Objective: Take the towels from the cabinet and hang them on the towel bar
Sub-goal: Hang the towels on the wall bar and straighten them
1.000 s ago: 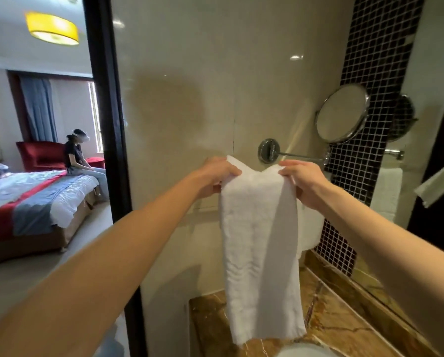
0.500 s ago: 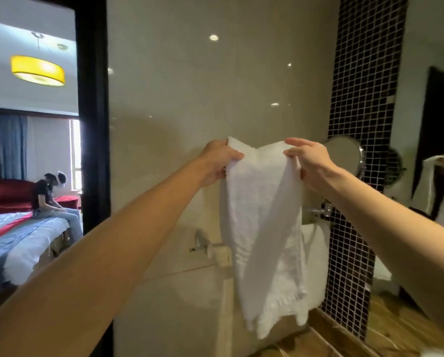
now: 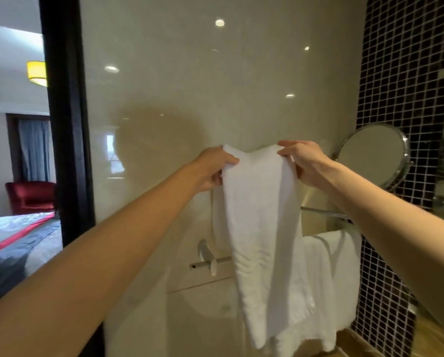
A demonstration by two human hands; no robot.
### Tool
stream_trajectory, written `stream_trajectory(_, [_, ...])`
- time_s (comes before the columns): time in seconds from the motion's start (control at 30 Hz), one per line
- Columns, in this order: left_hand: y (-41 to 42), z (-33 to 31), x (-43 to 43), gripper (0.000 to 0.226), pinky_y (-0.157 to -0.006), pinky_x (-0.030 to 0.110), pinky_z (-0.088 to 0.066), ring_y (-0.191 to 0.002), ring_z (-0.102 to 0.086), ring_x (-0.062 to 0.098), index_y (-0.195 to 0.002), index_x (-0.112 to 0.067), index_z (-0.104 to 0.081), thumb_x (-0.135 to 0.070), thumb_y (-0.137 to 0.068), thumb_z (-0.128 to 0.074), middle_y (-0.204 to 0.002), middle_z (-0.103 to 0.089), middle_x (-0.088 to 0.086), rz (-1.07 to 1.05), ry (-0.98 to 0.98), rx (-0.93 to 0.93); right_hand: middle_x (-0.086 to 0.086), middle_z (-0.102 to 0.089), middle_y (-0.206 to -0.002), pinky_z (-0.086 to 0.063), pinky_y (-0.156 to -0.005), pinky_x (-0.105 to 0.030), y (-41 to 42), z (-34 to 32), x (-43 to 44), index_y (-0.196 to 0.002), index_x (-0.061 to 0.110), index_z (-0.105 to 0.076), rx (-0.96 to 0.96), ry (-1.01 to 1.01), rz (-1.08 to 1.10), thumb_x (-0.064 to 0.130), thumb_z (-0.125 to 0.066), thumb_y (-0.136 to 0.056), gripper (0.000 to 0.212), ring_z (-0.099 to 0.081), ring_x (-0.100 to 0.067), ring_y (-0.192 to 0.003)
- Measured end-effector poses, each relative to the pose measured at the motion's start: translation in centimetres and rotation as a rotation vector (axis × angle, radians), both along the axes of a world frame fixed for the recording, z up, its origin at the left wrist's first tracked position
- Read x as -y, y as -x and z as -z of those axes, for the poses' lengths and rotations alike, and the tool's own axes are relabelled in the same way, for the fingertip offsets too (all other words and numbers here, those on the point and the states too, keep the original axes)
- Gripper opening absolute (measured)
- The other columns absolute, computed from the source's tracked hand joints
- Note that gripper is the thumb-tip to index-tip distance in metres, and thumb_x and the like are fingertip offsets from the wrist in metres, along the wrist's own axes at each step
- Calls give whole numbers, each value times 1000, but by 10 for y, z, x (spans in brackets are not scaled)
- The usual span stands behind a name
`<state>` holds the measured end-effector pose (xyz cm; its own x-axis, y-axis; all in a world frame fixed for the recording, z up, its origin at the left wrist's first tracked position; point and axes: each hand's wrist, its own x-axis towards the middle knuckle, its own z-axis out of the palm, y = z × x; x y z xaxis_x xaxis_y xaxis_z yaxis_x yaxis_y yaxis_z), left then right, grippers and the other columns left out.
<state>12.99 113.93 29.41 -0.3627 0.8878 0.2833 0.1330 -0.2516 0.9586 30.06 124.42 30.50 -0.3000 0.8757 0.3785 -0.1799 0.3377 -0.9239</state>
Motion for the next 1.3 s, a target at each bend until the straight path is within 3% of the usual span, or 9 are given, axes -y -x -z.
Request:
stream_trajectory(0.23, [2,43,-11,17,-51,21,-52,-67,-60,16,-101,-8,-59,-2,-87,-56,-83,-63,7,-12,144,24,-14,-66,-112,-51,-92,-39,4,42,-14,-113,8,-65,140,104,-17,-1,-59,-83,32,-64,-28,-104])
stream_trajectory(0.37, [4,70,-12,8,-43,19,-49,-56,-58,14,-84,-9,-57,-3,-88,-55,-72,-58,6,-25,230,52,-11,-64,-109,-49,-89,-37,4,66,-15,-115,8,-64,221,140,0,0,-59,-84,33,-63,-24,-93])
stream_trajectory(0.53, [12,98,-16,15,-56,27,-49,-62,-55,18,-77,-10,-55,2,-85,-58,-71,-54,7,-34,269,115,-13,-61,-108,-47,-82,-31,9,93,-13,-118,2,-62,216,165,-17,-7,-56,-85,34,-59,-23,-95])
stream_trajectory(0.67, [15,113,-13,16,-47,24,-48,-60,-54,18,-76,-8,-55,3,-85,-59,-70,-54,7,-57,352,78,-12,-62,-104,-50,-74,-30,14,110,-13,-112,7,-64,228,226,-17,-6,-59,-84,32,-61,-22,-88])
stream_trajectory(0.8, [18,125,-9,9,-46,26,-50,-65,-56,21,-80,-3,-57,4,-85,-61,-78,-57,10,-61,432,46,-13,-62,-117,-50,-84,-33,15,126,-15,-119,6,-63,322,239,-37,-3,-60,-84,36,-61,-26,-104])
stream_trajectory(0.93, [18,134,-5,6,-48,30,-50,-70,-60,23,-85,0,-58,4,-85,-62,-86,-60,13,-70,494,34,-19,-59,-124,-48,-95,-38,15,139,-13,-115,3,-64,375,248,-47,-2,-59,-84,31,-60,-28,-107])
stream_trajectory(1.0, [18,139,-4,8,-44,28,-50,-69,-60,23,-85,0,-57,5,-83,-64,-85,-60,13,-100,497,18,-25,-53,-130,-46,-101,-43,15,143,-9,-119,-3,-61,405,255,-42,-3,-58,-85,34,-58,-32,-114])
stream_trajectory(1.1, [17,144,-4,24,-54,35,-54,-78,-65,28,-98,7,-57,5,-78,-70,-95,-63,19,-183,440,-4,-29,-48,-134,-43,-102,-49,16,151,-7,-126,-11,-51,459,252,-15,-4,-56,-85,41,-56,-38,-116])
stream_trajectory(1.3, [11,147,-2,58,-76,37,-55,-94,-58,29,-122,3,-42,-1,-75,-75,-99,-53,11,-241,440,-254,-26,-57,-120,-53,-86,-44,19,160,-10,-118,-5,-59,459,250,44,-1,-59,-85,33,-58,-27,-85])
